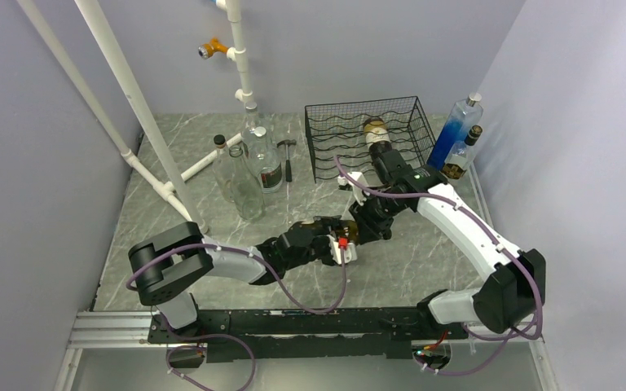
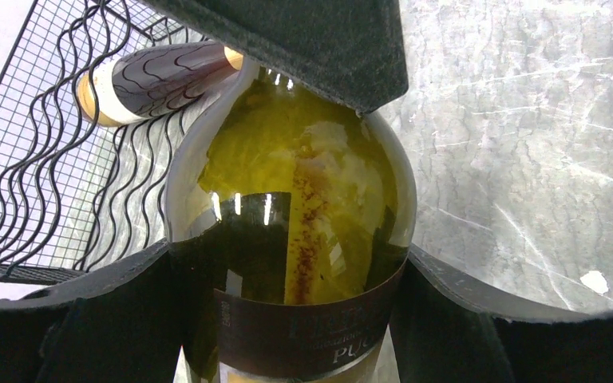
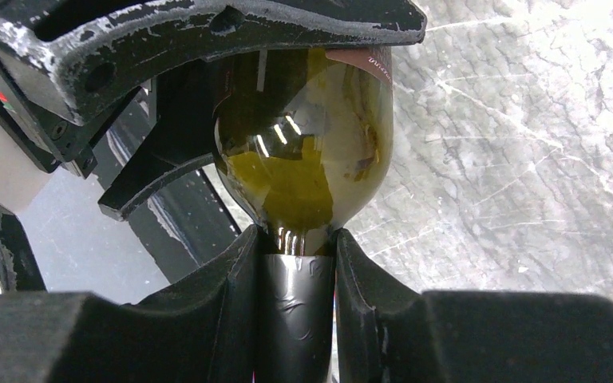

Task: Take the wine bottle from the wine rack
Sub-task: Pick up the wine bottle from the wine rack.

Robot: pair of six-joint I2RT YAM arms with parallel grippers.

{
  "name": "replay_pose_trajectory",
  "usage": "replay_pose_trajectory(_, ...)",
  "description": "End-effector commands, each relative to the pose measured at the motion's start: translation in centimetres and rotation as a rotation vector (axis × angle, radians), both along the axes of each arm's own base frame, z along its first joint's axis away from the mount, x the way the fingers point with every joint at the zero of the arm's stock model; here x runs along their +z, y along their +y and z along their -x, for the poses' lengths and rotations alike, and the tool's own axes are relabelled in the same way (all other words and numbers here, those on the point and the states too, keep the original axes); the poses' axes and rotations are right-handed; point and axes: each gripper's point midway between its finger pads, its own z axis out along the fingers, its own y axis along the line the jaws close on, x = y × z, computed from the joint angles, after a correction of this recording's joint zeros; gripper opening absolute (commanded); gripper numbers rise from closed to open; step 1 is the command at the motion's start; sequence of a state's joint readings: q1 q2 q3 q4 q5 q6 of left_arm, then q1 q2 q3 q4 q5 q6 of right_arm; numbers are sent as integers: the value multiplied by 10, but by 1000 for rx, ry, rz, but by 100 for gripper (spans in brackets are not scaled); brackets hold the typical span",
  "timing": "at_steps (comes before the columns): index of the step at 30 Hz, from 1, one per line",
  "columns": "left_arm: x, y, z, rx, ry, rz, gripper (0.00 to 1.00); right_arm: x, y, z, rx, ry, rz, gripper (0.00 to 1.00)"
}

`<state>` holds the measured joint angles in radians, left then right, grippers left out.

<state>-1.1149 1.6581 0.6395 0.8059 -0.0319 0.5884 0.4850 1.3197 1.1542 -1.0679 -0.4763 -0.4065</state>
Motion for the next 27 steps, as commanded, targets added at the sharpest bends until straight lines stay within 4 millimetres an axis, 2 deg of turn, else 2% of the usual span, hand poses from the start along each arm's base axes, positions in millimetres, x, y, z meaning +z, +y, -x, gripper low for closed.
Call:
replay_pose_trajectory(1,23,-1,5,2,55,118,0,18,15,-2,104,-34,-72,32)
replay_pose_trajectory(5,26,3,8,1,55,144,0,15,14,0,118,-11,-63,51)
replay_pose_trajectory(12,24,7,14,-15,63,159,0,26,19,-2,133,-41,-102,72)
replay_pose_trajectory(17,28,12,17,-11,69,188,0,39,21,-11,111,-108,-149,81)
replay_pose_trajectory(20,31,16,19,-10,78,206,0,58,12,-22,85,-136,-222,82)
replay_pose_trajectory(22,34,18,21,-8,86,225,0,77,5,-26,75,-161,-316,83)
replay_pose_trajectory(27,38,20,24,-5,116,259,0,112,-4,-20,108,-276,-484,86)
